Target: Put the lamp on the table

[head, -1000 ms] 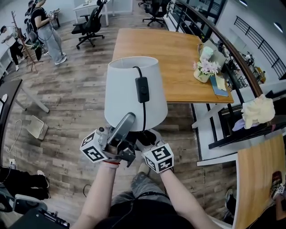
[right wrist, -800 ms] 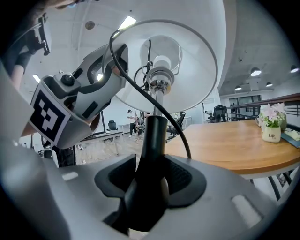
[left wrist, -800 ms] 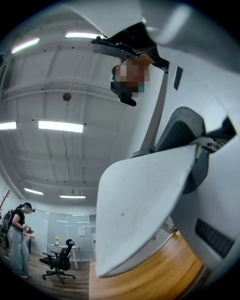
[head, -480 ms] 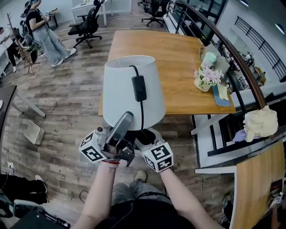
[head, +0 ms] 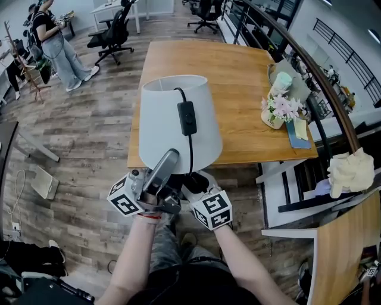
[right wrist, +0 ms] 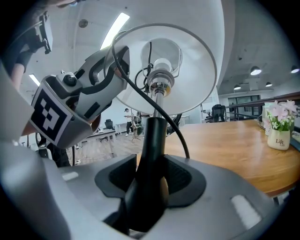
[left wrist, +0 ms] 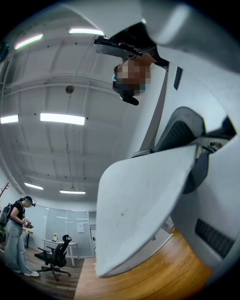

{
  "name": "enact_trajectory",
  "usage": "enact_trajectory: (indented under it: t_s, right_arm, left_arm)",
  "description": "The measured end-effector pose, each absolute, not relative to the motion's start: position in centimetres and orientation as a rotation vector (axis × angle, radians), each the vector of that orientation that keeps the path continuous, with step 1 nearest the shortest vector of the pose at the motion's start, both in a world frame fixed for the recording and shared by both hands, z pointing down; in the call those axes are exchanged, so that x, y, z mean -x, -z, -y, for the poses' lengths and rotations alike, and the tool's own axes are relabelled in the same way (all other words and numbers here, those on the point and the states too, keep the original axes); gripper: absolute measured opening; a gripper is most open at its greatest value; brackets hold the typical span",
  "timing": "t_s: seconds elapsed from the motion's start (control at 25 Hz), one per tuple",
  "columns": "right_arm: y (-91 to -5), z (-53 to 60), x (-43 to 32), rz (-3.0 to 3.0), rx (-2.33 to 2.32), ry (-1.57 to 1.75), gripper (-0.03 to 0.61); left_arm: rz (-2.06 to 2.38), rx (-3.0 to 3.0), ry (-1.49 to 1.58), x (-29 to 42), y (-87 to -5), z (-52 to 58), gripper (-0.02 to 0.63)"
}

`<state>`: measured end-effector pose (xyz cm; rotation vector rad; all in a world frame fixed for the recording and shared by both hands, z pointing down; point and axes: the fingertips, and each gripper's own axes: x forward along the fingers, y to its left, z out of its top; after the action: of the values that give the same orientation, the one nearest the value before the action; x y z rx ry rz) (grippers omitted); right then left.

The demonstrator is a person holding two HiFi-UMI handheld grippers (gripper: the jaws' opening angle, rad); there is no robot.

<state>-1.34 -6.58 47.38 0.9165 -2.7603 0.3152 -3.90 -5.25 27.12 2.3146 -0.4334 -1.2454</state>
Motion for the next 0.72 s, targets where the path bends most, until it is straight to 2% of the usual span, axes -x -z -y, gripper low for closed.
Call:
enact_trajectory:
  t_s: [0.72]
  right_arm:
    - [-48.1, 23.5, 4.8, 2.717, -1.005, -0.329, 0.186]
  left_arm:
    - [0.344, -2.28, 1.214, 7.6, -28.0, 22.5, 0.003]
